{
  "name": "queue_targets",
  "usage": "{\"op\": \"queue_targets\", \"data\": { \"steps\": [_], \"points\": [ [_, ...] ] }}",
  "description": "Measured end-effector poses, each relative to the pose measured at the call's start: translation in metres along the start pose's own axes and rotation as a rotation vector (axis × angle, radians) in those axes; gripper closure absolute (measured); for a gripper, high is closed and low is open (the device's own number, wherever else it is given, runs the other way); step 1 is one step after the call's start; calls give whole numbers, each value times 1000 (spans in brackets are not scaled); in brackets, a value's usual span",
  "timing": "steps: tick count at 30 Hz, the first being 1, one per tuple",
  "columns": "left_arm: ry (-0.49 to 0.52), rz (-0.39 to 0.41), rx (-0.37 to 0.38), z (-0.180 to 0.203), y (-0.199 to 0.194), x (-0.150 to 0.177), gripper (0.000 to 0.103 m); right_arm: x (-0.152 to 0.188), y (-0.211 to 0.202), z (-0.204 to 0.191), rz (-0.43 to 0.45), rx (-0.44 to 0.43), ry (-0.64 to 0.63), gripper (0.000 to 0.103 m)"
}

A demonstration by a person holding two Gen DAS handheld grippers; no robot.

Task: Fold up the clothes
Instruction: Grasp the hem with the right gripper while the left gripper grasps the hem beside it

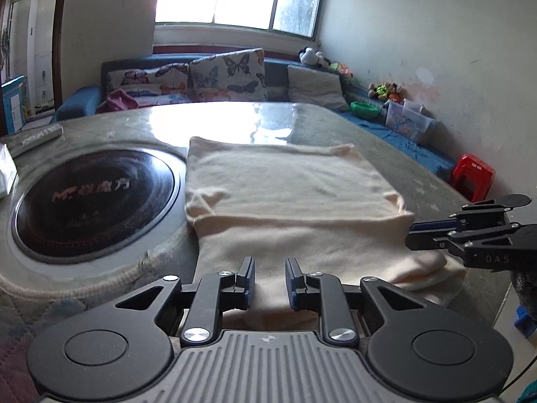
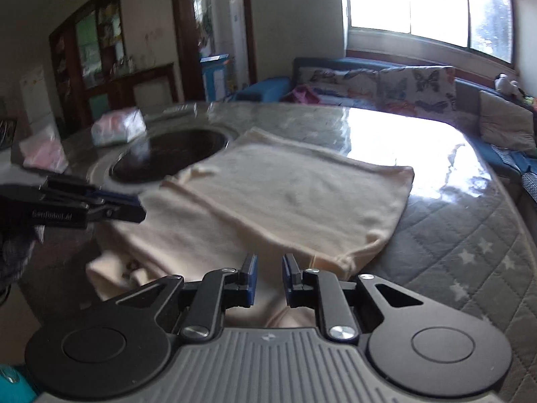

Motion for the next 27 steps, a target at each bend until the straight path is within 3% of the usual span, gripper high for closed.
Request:
{"op": "queue_targets", "data": {
  "steps": [2, 6, 19, 25, 27],
  "points": [
    [5, -14, 2, 0, 4, 3, 81, 6, 2, -1, -14, 1, -10, 82],
    [103, -11, -15, 8, -5, 13, 76, 6, -13, -5, 15, -19, -28, 64],
    [461, -1, -94, 37, -32, 48, 72, 20, -25, -13, -37, -25, -119, 57],
    [598, 66, -95, 60, -21, 53, 72, 25, -38, -20, -46, -2, -196, 51],
    [634, 80, -93, 64, -17, 54, 72, 28, -42, -24, -51, 4, -238, 45]
  ]
}}
Point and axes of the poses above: each gripper's, at about its wrist camera, not at the fingertips, and y roughly the way its jaws point, z to its right, x to its underside, the point moved 9 cm from there along y, roughly the way its jaws point, and after that the axes turned 10 degrees about -z, right-handed, at the moved point
